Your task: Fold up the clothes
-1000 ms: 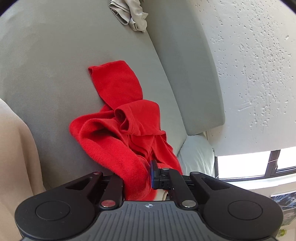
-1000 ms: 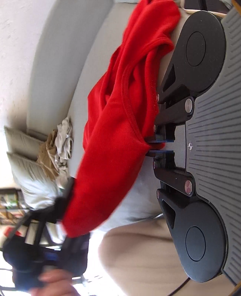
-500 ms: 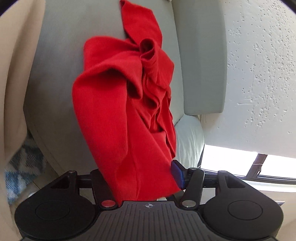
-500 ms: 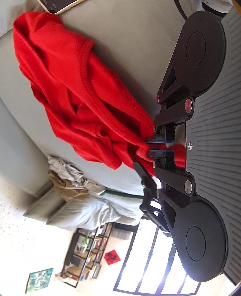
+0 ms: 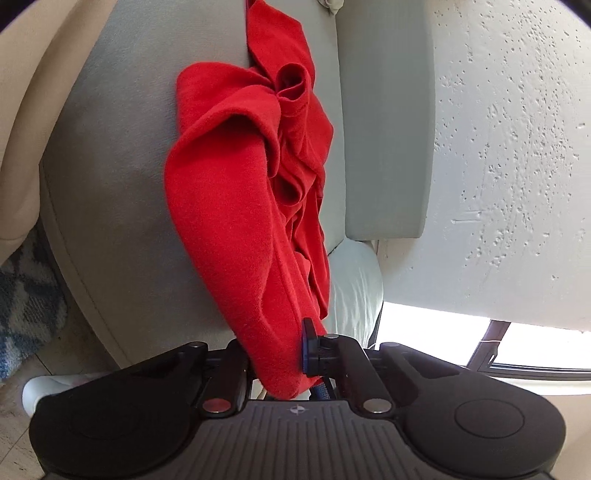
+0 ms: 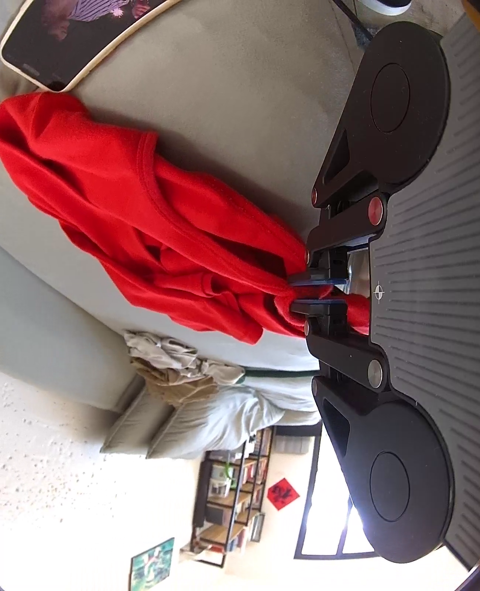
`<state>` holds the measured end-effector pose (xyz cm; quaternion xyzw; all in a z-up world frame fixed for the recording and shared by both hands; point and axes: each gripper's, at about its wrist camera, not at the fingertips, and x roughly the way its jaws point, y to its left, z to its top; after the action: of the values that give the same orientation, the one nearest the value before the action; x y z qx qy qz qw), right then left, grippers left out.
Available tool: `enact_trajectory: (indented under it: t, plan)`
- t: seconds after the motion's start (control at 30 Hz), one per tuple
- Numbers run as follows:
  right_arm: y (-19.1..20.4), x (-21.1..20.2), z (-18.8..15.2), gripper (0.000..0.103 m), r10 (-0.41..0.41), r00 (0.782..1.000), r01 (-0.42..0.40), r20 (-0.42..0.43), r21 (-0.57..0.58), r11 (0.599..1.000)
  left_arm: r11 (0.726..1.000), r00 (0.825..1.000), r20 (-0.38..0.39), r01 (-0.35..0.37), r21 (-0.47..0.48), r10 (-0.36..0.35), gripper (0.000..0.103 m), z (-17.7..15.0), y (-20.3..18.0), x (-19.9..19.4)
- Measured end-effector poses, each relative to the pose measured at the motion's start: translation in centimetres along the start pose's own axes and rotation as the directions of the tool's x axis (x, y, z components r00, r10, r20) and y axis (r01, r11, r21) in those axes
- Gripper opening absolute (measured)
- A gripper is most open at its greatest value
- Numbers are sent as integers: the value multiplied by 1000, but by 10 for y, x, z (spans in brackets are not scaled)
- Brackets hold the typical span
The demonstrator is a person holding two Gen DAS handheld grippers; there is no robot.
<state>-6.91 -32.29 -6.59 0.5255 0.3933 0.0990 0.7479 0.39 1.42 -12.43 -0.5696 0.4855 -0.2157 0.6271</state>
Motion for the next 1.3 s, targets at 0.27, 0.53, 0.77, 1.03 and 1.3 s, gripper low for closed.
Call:
enact_trajectory:
  t: [0.27,0.53,0.77,1.03,1.3]
  plan:
    - [8,-13,6,76,-111,994,112,17,-108,988,983,995,96,-48,176,31,2,24,-50,-48]
    - [-30,-53,31,55,-136,969,133,205,31,991,977,961,275,-95,192,39,2,72,-67,-97]
    - [-37,-21,33,51,-307,923,332,233,-74,940,963,957,279,-142,227,76,3,74,-69,-73]
    - [-44,0,43,62,-249,879,363,407,-233,902,958,955,283,-162,235,92,3,89,-63,-70]
    - [-35,39,35,59,-258,815,510,519,-431,744,957,950,289,-189,219,121,3,103,-60,-55]
